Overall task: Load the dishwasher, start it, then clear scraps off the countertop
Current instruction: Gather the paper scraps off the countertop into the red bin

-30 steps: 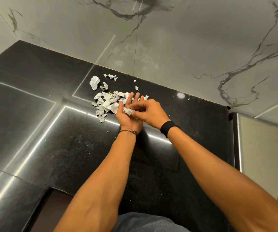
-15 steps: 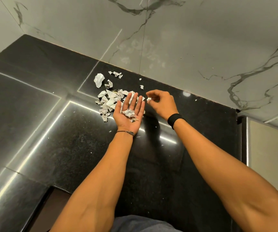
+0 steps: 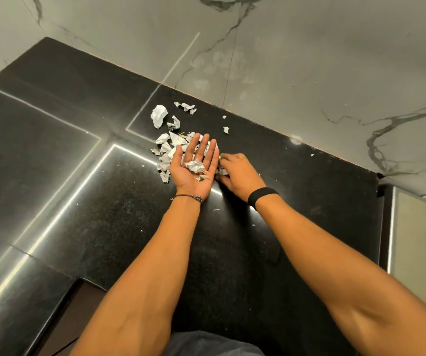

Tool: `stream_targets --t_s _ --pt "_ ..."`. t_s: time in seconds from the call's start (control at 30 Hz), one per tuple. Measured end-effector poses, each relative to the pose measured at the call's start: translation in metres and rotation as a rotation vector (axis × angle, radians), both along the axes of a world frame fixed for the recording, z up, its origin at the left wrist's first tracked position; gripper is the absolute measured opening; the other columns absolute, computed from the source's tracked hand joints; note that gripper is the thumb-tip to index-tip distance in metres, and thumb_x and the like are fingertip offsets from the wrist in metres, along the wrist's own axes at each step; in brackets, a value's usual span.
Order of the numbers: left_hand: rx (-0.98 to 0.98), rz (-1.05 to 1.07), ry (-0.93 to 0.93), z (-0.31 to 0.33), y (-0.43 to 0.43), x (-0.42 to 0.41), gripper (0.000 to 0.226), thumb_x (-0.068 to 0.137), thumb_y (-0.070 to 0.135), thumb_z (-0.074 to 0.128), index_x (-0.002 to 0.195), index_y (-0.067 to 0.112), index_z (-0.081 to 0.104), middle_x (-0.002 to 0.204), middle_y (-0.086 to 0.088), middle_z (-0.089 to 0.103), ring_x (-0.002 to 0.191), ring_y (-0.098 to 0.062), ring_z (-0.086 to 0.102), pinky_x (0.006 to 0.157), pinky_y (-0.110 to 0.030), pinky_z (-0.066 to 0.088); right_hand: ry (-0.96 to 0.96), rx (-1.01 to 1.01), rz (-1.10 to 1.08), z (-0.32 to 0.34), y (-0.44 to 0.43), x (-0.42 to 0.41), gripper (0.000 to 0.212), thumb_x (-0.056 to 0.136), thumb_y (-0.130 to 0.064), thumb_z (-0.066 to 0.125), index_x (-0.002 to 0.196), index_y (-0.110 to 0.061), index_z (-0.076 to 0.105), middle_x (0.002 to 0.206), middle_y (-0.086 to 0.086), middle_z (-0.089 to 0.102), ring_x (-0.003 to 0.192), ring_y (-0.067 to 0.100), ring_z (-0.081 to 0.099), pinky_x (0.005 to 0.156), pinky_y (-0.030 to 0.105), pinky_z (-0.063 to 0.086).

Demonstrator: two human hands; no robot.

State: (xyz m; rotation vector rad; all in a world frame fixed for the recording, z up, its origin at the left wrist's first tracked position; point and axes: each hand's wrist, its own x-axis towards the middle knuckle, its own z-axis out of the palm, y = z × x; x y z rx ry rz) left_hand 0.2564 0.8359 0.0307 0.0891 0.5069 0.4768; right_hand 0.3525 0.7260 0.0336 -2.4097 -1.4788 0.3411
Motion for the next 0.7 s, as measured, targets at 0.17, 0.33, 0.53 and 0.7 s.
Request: stream_targets --t_s 0.17,0.33,0.53,0.7 --pt "0.016 -0.008 -0.01 0.003 -0.006 -0.011 0.052 0.103 0.045 0.045 0.132 0.006 0.063 0.14 -0.017 0.06 0.129 -0.036 0.059 0.112 -0.047 0.044 -0.137 -0.034 0.036 -0.002 -0.018 -0.018 0.025 0.101 -0.022 0.052 0.117 -0.013 0.069 0.113 0.008 0.064 0.103 0.03 0.054 0.089 0.041 0.048" --pt "0.024 0.006 0.031 0.004 -0.008 -0.022 0.053 0.103 0.046 0.043 0.134 0.007 0.062 0.139 -0.016 0.061 0.127 -0.034 0.06 0.114 -0.045 0.043 -0.055 -0.061 -0.124 0.012 -0.027 -0.024 0.021 0.097 -0.018 0.056 0.108 -0.013 0.073 0.105 0.008 0.068 0.101 0.031 0.061 0.089 0.042 0.049" --pt "0.046 0.016 0.06 0.007 -0.016 -0.025 0.051 0.104 0.046 0.041 0.129 0.007 0.064 0.135 -0.016 0.064 0.125 -0.034 0.062 0.111 -0.044 0.045 0.411 0.306 -0.531 0.035 -0.034 -0.027 0.008 0.087 -0.023 0.074 0.092 -0.019 0.079 0.084 -0.008 0.075 0.08 0.007 0.07 0.082 0.034 0.059" --pt "0.083 -0.005 0.085 0.009 -0.028 -0.021 0.049 0.104 0.047 0.04 0.127 0.012 0.066 0.134 -0.012 0.066 0.119 -0.028 0.066 0.095 -0.037 0.053 0.68 0.516 -0.495 0.057 -0.024 -0.037 0.013 0.085 -0.017 0.078 0.098 -0.013 0.079 0.089 -0.002 0.077 0.085 0.009 0.072 0.081 0.029 0.059"
